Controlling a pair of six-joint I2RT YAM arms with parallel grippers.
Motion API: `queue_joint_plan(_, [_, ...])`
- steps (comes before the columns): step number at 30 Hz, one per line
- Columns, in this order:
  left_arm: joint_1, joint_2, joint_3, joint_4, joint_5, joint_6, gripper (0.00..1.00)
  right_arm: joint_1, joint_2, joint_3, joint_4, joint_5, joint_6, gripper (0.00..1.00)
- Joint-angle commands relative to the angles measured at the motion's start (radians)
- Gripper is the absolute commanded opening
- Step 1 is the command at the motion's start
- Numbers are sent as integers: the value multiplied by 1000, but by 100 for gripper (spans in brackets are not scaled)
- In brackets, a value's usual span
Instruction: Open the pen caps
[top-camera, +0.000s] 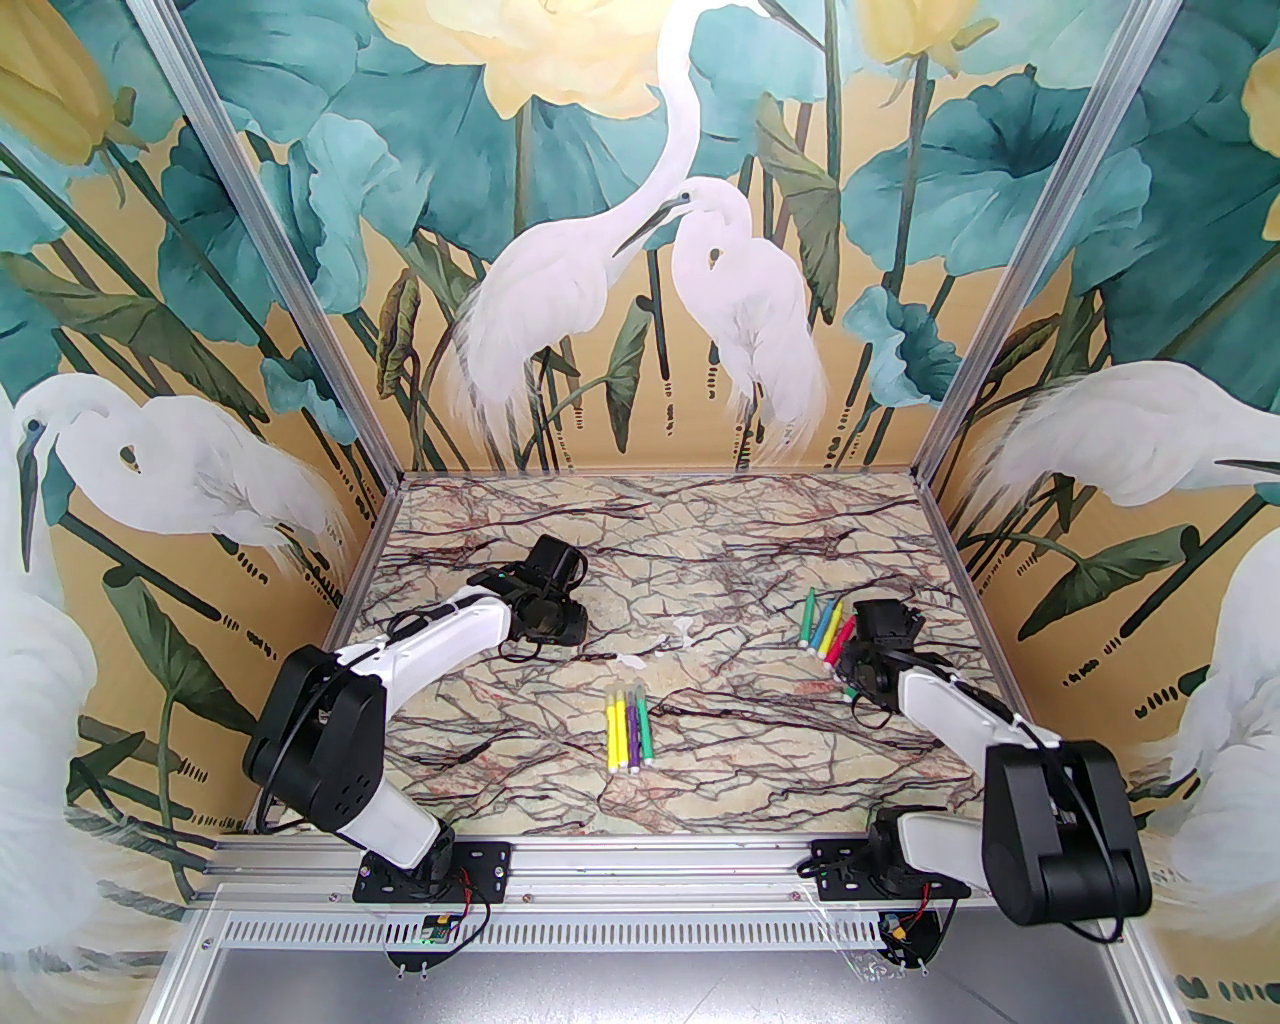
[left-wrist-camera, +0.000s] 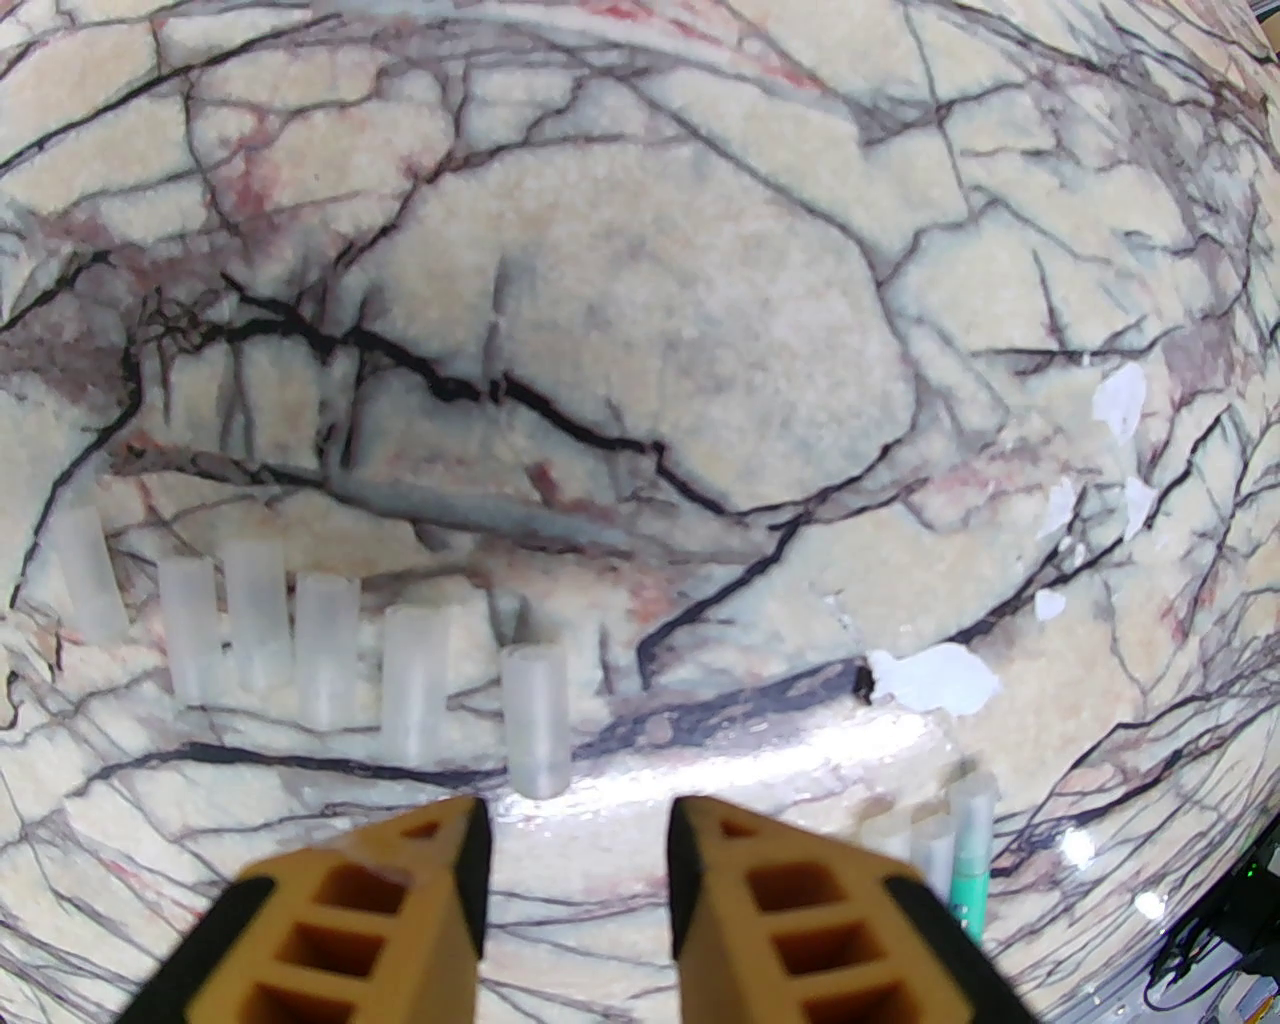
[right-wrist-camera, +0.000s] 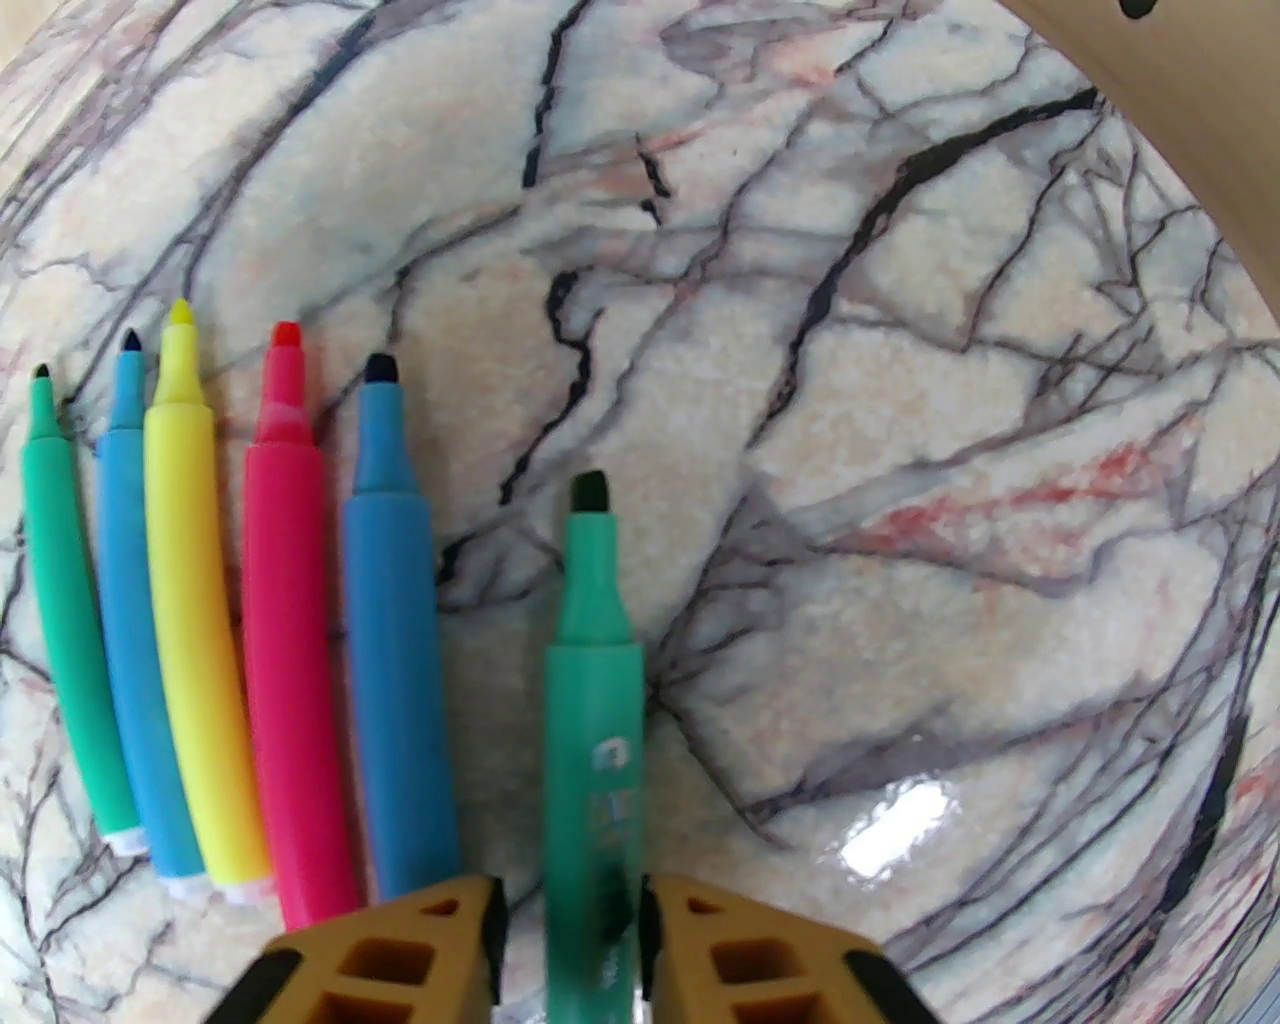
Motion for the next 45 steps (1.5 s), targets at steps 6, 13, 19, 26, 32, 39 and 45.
queue_joint_plan(6, [1,-76,-41,69,38,-7,56,2,-167,24,-76,-49,-72,39])
queue_joint_plan(13, [12,-152,-94,115,48,-5,66,76,-185,82,-123,-103,-123,43])
queue_joint_plan(19, [39,-208,-155,172,85,-13,75,232,-182,142,-154,-132,-149,45])
queue_joint_plan(26, [64,-272,-215,228,133,-18,82,414,-142,191,-163,-159,-149,46])
queue_joint_plan(32, [77,-292,-244,253,138,-20,84,568,-71,234,-150,-154,-135,47])
queue_joint_plan(39, [96,-319,-293,306,144,-41,87,729,54,269,-114,-159,-121,47])
queue_joint_plan(45, [110,-328,-297,301,136,-41,88,858,168,287,-21,-182,-84,47])
